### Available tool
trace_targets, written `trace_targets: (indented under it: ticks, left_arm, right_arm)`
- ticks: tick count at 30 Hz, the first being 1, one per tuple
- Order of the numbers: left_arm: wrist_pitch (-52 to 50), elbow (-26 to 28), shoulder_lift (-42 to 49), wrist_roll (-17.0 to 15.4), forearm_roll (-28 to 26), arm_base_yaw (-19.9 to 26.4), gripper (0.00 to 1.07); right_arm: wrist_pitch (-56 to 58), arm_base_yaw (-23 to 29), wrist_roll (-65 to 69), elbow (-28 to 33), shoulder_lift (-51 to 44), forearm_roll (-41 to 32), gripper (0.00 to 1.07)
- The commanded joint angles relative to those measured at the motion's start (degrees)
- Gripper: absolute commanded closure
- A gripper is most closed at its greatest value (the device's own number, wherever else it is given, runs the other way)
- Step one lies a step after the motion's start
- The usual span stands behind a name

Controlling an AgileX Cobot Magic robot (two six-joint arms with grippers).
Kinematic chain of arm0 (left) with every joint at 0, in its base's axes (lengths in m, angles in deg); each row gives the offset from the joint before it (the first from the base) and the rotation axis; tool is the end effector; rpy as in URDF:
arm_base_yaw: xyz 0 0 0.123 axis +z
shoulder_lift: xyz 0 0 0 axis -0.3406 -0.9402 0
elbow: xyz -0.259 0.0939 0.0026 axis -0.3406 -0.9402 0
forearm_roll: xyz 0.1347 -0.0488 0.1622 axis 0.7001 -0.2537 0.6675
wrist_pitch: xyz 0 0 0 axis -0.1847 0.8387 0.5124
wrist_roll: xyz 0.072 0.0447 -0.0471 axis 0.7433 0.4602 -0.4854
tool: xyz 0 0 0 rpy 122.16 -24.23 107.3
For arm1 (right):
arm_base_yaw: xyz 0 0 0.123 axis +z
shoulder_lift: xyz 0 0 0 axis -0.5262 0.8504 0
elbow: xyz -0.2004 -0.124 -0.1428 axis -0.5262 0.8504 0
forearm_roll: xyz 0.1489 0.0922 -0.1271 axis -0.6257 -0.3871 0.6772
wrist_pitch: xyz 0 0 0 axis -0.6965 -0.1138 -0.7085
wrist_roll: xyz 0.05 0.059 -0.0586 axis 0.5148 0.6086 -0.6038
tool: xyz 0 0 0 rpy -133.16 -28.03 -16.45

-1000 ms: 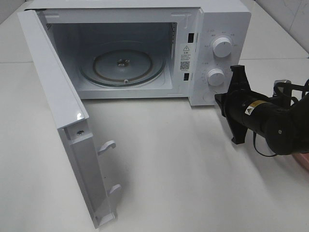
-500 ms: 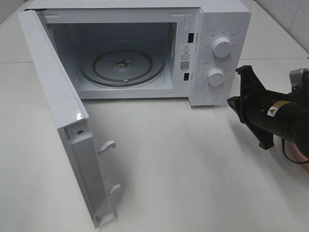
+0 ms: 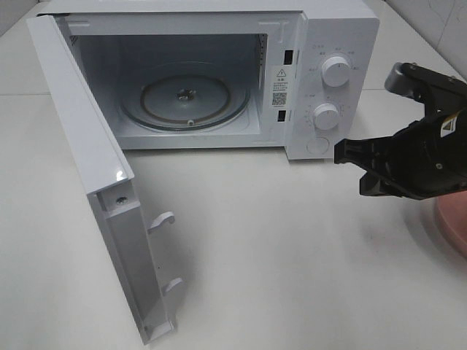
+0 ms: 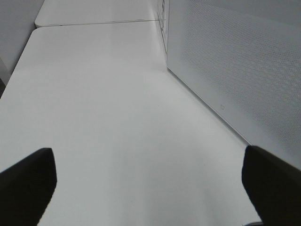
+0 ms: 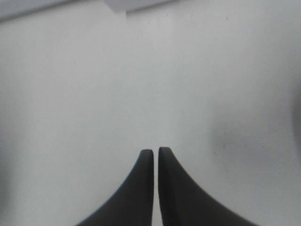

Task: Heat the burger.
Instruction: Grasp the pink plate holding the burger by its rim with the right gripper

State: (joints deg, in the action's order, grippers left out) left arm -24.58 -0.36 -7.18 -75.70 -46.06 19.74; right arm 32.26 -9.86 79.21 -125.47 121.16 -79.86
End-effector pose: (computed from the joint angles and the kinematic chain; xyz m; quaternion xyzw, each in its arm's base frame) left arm -0.0230 -0.0036 0.2587 0.0499 0.8488 0.0062 0.5263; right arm 0.2203 0.0916 0.2048 -0.0111 0.9553 0.1209 0.2697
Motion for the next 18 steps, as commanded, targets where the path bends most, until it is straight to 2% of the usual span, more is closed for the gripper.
trace_targets:
  ticks: [1,2,3,4,5,6,7,8,9,11,18]
  left_arm:
    - [-0.86,-0.06,1.03,-0.11,-0.52,-0.29,0.02]
    - [-0.86,-0.06,1.03,-0.11,-0.52,-0.29,0.02]
    - [-0.86,-0.06,1.03,-0.11,-0.52,-0.29,0.02]
    - [-0.86,-0.06,1.03,-0.11,-0.52,-0.29,0.02]
    - [-0.86,-0.06,1.03,-0.11,-0.52,-0.29,0.02]
    - [-0.86,-0.06,1.03,-0.11,-0.52,-0.29,0.02]
    - [-0.86,-0.06,1.03,-0.11,-0.52,-0.29,0.02]
    - [-0.86,-0.06,1.03,-0.11,-0.52,-0.29,0.02]
    - [-0.86,-0.06,1.03,-0.11,-0.52,-0.29,0.02]
    - [-0.86,-0.06,1.03,-0.11,-0.52,-0.29,0.02]
    - [-0.86,-0.06,1.03,-0.11,-0.52,-0.29,0.02]
  right_arm:
    - [12.89,-0.46,-3.67,-4.47,-0.52,5.90,1.02]
    - [14.95,-0.46,-3.50,-5.61,-0.52,7.45,0.97]
    - [14.95,-0.46,-3.50,-5.61,-0.52,7.45,0.97]
    - [17.02,-0.46,-2.64,-7.22,-0.52,9.57,0.85]
    - [17.48,-0.46,-0.40,-7.85,-0.52,10.49,0.67]
    - [17.48,-0.46,-0.40,-7.85,-0.52,10.49,0.67]
    - [17.36,-0.46,1.55,-7.85,-0.34,10.60,0.56]
    - [17.59,-0.46,4.53,-7.85,0.86,11.40,0.32]
    - [17.59,-0.46,4.53,-7.85,0.86,11.40,0.32]
    - [18.91,-0.46,4.53,-7.85,3.44,12.95,0.06]
    - [21.26,-1.60,3.21,-9.45,7.56,12.89,0.07]
